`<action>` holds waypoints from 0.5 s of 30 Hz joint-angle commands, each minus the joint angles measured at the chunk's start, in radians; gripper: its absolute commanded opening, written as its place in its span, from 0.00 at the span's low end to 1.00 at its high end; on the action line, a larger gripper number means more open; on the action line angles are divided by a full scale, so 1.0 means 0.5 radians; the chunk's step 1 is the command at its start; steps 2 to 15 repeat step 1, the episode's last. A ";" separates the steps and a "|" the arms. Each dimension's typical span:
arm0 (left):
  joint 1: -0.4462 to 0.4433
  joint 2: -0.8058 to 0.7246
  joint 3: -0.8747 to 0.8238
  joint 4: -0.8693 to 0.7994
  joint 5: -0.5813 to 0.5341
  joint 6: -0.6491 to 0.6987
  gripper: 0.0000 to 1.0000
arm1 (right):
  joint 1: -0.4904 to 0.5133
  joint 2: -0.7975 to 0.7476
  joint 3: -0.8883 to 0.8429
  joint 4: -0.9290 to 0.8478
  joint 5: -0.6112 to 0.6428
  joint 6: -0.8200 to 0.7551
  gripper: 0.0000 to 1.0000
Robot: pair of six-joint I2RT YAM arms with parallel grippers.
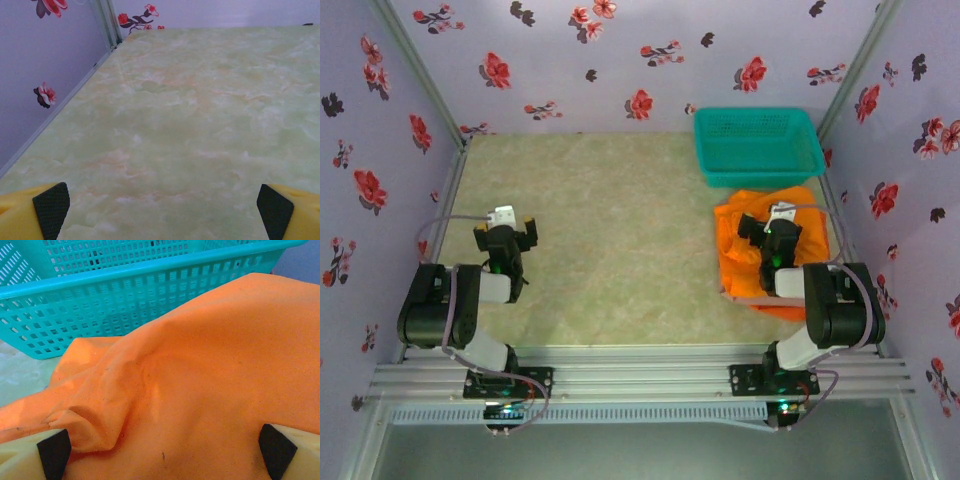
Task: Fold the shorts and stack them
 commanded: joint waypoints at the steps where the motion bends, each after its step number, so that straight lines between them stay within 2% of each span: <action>1: 0.022 -0.003 0.023 -0.004 0.024 -0.009 1.00 | -0.015 0.023 0.023 -0.037 0.009 -0.039 0.99; 15: 0.022 -0.003 0.023 -0.004 0.024 -0.009 1.00 | -0.015 0.023 0.023 -0.037 0.009 -0.039 0.99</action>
